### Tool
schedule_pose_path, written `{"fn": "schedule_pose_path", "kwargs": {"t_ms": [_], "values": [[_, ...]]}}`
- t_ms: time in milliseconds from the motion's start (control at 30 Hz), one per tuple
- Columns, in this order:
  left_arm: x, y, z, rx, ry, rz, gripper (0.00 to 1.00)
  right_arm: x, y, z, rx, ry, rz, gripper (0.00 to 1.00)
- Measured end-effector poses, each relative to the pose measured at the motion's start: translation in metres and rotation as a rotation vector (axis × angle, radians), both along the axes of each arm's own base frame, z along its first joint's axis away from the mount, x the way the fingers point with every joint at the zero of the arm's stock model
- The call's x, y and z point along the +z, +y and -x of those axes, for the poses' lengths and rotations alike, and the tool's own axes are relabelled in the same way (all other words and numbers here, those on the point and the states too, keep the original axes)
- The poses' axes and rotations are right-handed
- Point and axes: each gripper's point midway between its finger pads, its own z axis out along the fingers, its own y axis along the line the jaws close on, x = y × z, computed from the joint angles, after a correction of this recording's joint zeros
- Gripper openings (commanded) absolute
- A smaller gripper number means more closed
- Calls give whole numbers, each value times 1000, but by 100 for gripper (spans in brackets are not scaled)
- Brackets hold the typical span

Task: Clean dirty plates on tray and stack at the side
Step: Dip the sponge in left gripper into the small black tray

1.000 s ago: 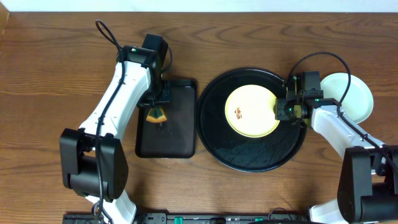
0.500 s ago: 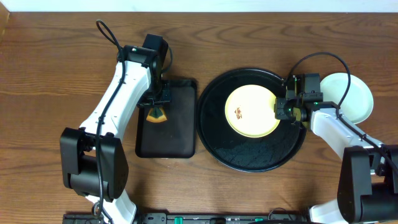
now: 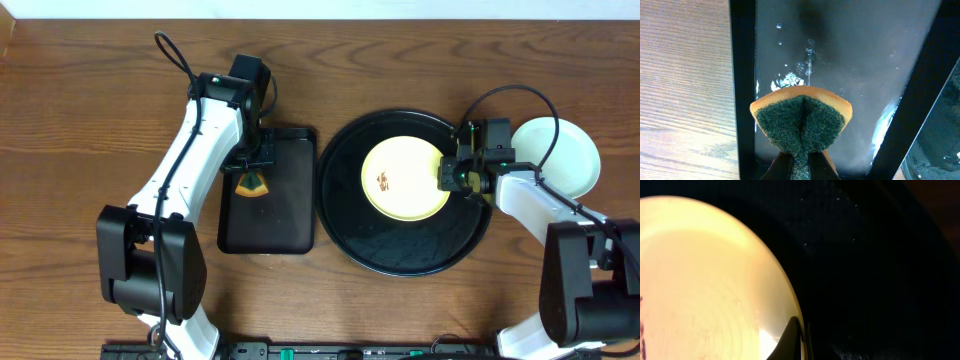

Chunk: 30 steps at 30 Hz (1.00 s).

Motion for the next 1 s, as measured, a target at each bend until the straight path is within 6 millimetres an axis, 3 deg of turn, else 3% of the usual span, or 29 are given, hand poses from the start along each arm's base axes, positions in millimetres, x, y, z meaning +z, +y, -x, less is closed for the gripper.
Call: {"fn": "schedule_pose_path", "kwargs": {"t_ms": [300, 500, 667, 933, 1000], "values": [[0, 0, 0, 0, -1, 0, 12, 3, -3, 39, -141, 160, -41, 2], [0, 0, -1, 1, -4, 1, 12, 5, -4, 31, -151, 127, -43, 36], [0, -1, -4, 1, -16, 4, 11, 11, -3, 16, -112, 55, -34, 37], [0, -1, -5, 1, -22, 5, 11, 12, -3, 13, -91, 39, -23, 36], [0, -2, -5, -1, -22, 5, 11, 12, -3, 11, -88, 33, -22, 29]]}}
